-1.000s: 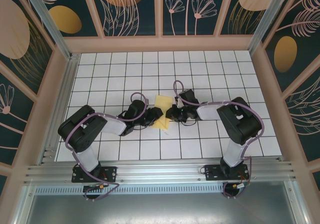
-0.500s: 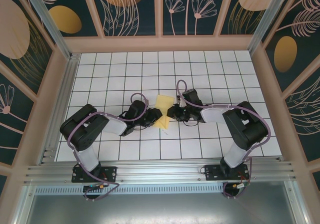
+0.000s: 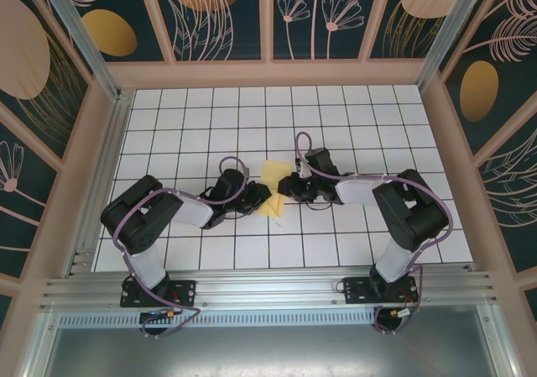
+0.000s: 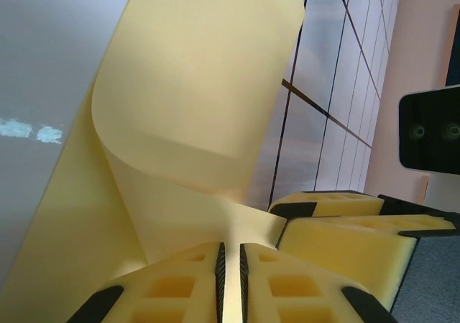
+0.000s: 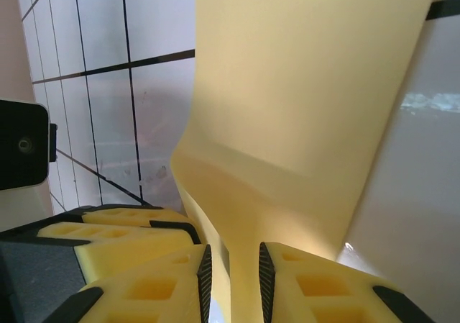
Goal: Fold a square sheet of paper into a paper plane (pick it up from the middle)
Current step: Fold the triangle a second time at the center of the table.
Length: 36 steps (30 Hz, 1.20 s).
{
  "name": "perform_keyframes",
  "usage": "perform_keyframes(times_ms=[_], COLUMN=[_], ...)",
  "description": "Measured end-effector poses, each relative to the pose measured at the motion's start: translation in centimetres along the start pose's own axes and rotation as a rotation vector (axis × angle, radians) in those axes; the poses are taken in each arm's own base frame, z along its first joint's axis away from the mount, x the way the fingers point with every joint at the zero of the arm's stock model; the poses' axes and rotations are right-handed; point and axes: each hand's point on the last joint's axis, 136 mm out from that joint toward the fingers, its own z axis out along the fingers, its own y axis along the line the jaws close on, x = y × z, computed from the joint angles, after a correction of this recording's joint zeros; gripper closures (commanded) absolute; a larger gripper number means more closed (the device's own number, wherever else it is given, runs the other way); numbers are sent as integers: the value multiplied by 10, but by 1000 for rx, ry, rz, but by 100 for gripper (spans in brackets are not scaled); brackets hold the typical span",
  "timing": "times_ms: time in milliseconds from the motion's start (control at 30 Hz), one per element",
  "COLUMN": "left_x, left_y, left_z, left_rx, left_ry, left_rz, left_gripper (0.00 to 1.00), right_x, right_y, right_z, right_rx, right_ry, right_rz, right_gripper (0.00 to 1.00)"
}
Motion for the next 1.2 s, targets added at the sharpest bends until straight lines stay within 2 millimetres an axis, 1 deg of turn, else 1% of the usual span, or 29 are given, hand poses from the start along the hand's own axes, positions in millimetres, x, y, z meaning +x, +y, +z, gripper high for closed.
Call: perform_keyframes(times_ms=[67,133,267,333,433,533,600,700,867,1100,1200], left_x=[0,0,0,0,0,0,1,1,3,9,9], left_y=[0,0,0,0,-1,-5,-7,-8,8,28,30], left_z=[0,0,0,0,-1,-5,-10,-16,-18,-19,-18], left_rx=[0,0,0,0,2,10,15,6,-54,-132,-147], left_ry=[0,0,0,0,-1,-5,-8,-18,-14,13,20], left_rz=[0,0,0,0,8,24,38,58,71,82,91], left_gripper=[86,86,85,80,71,65,64,64,66,77,80], right_x=[0,0,1,1,0,-2,-4,-7,-8,-14,-17], right_y=[0,0,-1,-1,-4,-9,-12,-16,-23,-27,-25], right_z=[2,4,7,7,6,6,6,5,5,3,3], right_rx=[-5,-7,-10,-9,8,41,60,86,123,159,163], right_ry=[7,15,23,23,16,8,-3,-15,-21,-44,-50], right_rz=[-2,-3,-14,-21,-39,-58,-72,-87,-99,-113,-121], right_gripper=[75,78,90,94,96,96,97,97,97,96,96])
